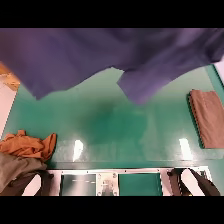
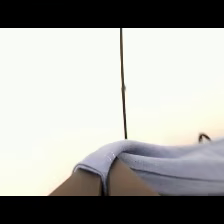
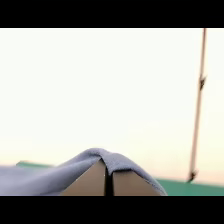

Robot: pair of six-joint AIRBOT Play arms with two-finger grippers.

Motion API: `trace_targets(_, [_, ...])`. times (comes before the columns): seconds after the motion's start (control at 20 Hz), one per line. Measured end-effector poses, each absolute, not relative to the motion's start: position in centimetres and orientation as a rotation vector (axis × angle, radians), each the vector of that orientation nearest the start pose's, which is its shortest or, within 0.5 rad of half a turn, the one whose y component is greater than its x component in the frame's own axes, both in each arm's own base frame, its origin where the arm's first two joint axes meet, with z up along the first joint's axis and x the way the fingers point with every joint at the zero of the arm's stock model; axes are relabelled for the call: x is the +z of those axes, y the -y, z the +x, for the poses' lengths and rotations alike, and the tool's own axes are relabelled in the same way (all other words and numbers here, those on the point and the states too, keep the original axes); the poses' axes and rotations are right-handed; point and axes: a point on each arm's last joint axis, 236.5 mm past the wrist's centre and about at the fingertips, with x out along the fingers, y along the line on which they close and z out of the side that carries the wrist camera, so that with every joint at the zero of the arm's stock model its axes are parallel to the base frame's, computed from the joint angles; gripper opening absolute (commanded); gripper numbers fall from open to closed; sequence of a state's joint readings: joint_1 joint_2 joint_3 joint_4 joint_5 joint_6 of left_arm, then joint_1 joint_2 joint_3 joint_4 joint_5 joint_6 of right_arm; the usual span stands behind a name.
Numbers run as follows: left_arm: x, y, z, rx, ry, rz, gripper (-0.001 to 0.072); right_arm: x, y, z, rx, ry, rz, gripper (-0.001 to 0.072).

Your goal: Fold the shirts.

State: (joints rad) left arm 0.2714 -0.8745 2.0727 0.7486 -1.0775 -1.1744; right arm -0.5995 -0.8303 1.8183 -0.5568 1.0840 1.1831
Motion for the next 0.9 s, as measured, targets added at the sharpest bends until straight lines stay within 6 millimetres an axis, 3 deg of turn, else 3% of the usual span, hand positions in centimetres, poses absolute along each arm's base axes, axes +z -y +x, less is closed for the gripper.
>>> trace_targets(0.1, [58.1,9.1,22.2,-0.404,0.243,0.084,0.0023,54.6,-2.6,25.7,0.203,0.182,0.047,0.0018])
trace_targets(0.2, [56.6,8.4,23.4,-0.386,0.185,0.061,0.0023,54.9,-1.8,25.1,0.146,0.194,0.015,0.0018])
trace_targets(0.3, [53.3,7.5,26.5,-0.378,0.083,0.01,0.0023,53.4,-0.4,26.4,0.119,0.158,0.036,0.0019])
trace_targets(0.4, [48.7,6.3,30.6,-0.373,-0.045,-0.046,0.0023,50.1,1.8,29.2,0.105,0.079,0.103,0.0019])
trace_targets(0.5, [42.9,5.9,34.8,-0.402,-0.191,-0.104,0.0023,44.4,3.9,33.1,0.113,-0.052,0.199,0.0018])
trace_targets(0.6, [35.6,6.4,39.3,-0.451,-0.361,-0.171,0.0023,37.1,5.5,37.4,0.124,-0.202,0.298,0.0019])
trace_targets(0.75, [24.3,7.1,45.4,-0.474,-0.581,-0.253,0.0023,25.4,6.5,43.6,0.132,-0.403,0.437,0.0019])
trace_targets(0.9, [14.3,7.3,50.0,-0.459,-0.744,-0.334,0.0023,14.9,6.7,48.6,0.115,-0.569,0.537,0.0019])
